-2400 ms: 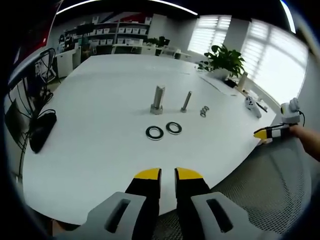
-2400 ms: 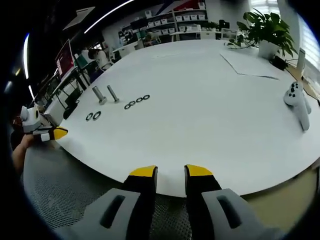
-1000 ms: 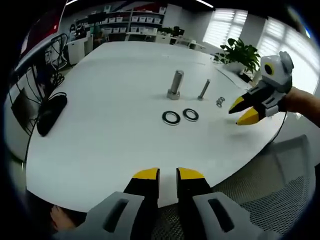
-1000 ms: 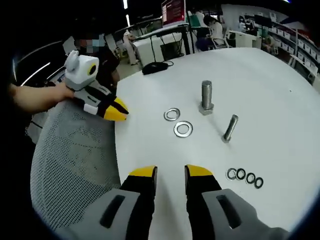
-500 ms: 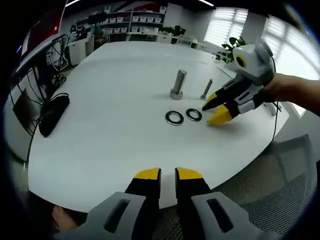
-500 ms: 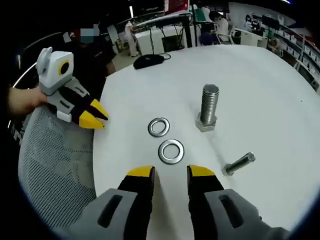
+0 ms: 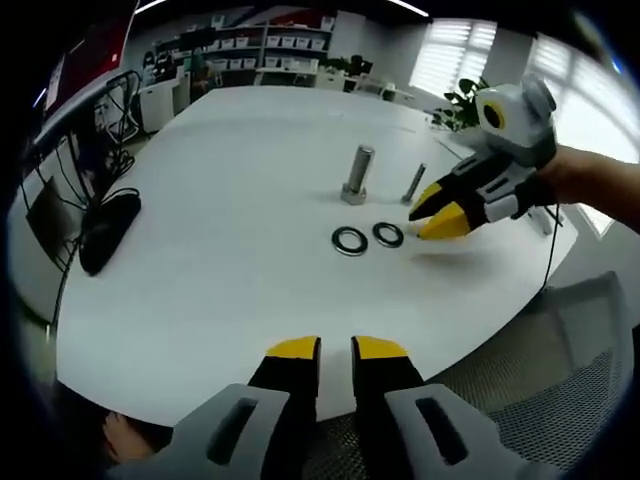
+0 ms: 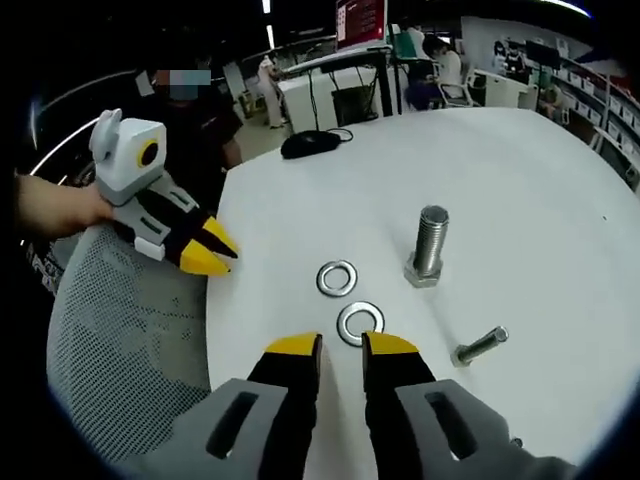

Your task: Place the washer onto the threaded stud by aligning its center hole with the stud, sliding it down to the base, and recovering from edge contact or off-axis alignment until the washer reaches the visible bottom stop.

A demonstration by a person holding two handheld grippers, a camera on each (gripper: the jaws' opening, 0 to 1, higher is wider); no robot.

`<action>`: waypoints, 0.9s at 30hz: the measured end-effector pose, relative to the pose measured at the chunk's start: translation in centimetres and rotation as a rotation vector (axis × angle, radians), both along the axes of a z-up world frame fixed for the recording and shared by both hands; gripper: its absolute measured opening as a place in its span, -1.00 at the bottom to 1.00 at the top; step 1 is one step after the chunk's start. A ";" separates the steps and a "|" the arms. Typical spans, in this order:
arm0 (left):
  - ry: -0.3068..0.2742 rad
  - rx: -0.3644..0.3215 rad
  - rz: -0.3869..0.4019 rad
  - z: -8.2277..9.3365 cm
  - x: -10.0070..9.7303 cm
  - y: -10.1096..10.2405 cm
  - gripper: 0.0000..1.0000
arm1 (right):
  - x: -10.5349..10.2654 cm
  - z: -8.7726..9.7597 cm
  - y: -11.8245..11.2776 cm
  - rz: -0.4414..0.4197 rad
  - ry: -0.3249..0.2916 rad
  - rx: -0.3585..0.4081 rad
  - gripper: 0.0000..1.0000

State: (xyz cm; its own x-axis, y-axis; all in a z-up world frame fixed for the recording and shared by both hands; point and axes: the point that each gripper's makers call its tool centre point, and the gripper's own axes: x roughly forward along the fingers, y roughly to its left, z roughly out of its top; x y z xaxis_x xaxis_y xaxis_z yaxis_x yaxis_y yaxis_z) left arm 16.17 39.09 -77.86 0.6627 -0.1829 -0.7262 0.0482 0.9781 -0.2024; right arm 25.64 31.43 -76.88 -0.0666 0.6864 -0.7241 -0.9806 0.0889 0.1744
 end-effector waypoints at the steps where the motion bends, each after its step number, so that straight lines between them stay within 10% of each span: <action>1: 0.002 0.000 -0.004 -0.1 0.0 -0.1 -0.64 | -0.2 0.1 0.0 0.001 0.002 0.004 -0.63; 27: -0.032 0.078 -0.114 0.1 -1.4 -1.3 -0.30 | -4.5 3.6 -1.7 -0.009 -0.008 0.035 -0.90</action>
State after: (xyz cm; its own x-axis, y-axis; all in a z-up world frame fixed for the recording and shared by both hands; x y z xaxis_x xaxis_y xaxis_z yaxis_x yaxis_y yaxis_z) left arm 14.82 37.79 -77.77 0.6637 -0.2021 -0.7202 0.1653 0.9786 -0.1223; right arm 21.19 29.70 -73.24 -0.0547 0.7116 -0.7005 -0.9811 0.0920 0.1701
